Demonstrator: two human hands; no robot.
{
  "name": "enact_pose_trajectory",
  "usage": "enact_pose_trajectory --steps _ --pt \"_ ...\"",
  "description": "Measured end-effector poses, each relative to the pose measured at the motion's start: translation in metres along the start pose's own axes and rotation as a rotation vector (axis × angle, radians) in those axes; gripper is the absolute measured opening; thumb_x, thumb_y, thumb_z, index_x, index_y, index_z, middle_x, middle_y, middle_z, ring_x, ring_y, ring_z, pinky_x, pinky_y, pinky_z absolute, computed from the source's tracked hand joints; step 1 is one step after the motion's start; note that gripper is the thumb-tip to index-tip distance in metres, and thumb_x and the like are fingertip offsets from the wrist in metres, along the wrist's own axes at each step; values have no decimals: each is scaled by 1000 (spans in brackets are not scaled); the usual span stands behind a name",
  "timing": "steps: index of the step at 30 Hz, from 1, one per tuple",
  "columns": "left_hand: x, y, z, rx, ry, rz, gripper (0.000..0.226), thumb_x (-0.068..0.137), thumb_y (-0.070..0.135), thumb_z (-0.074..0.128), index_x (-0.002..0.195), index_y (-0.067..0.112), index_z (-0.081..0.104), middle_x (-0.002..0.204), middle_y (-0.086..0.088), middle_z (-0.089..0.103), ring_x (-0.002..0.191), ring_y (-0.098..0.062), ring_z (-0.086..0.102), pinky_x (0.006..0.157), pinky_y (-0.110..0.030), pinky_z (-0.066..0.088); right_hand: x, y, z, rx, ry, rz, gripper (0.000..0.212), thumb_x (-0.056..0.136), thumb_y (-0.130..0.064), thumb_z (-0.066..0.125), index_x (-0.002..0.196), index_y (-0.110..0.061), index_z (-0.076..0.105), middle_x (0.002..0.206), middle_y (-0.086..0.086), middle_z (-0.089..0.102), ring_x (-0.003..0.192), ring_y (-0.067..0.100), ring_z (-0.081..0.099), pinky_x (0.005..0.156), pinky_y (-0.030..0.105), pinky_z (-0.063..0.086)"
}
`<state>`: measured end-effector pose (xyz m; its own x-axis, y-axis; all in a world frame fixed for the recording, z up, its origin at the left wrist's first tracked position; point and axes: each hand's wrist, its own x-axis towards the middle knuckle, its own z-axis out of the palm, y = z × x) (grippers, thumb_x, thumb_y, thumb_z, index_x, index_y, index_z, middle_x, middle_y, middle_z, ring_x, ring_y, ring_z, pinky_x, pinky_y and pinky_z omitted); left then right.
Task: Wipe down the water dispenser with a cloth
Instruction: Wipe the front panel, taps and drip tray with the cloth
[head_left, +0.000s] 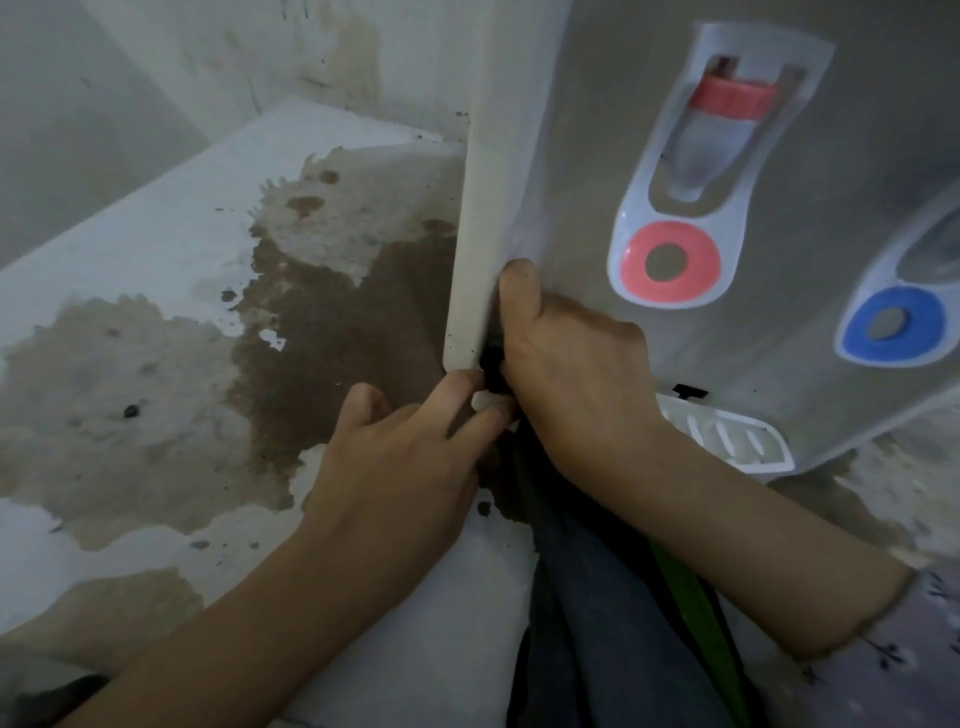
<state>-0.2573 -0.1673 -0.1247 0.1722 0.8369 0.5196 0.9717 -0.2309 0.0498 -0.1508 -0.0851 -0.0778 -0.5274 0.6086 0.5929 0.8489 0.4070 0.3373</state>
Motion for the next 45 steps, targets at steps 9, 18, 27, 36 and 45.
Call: enact_pose_trajectory --steps 9,18,27,36,45 --pt "-2 -1 3 -24 20 2 40 74 14 61 113 23 61 118 -2 61 55 -16 59 65 -34 37 -19 44 -5 283 14 -19 30 60 4 70 84 -9 58 59 8 55 43 29 49 46 23 28" --pt "-2 -2 3 -27 30 2 40 74 13 63 112 23 62 113 -2 63 55 -17 59 64 -35 37 -22 61 8 286 160 -322 15 78 -2 58 83 -10 71 81 10 65 67 30 57 64 27 24" --pt "-2 -2 5 1 14 -11 37 81 20 44 113 25 60 113 1 62 56 -17 58 65 -32 30 -12 50 15 634 -102 -378 21 81 -6 50 87 -8 69 84 6 64 78 21 54 64 36 41" --pt "-3 -2 5 -7 38 -7 40 79 15 55 117 24 59 111 1 62 54 -18 57 65 -32 27 -17 38 9 383 208 -211 12 75 -7 67 66 -6 59 83 14 61 67 29 53 61 31 32" --pt "-4 -1 8 16 61 -1 43 77 11 53 118 25 59 114 2 62 56 -19 58 63 -32 30 -27 58 12 312 0 -425 25 87 -27 49 101 -22 69 125 9 47 107 33 40 87 43 29"
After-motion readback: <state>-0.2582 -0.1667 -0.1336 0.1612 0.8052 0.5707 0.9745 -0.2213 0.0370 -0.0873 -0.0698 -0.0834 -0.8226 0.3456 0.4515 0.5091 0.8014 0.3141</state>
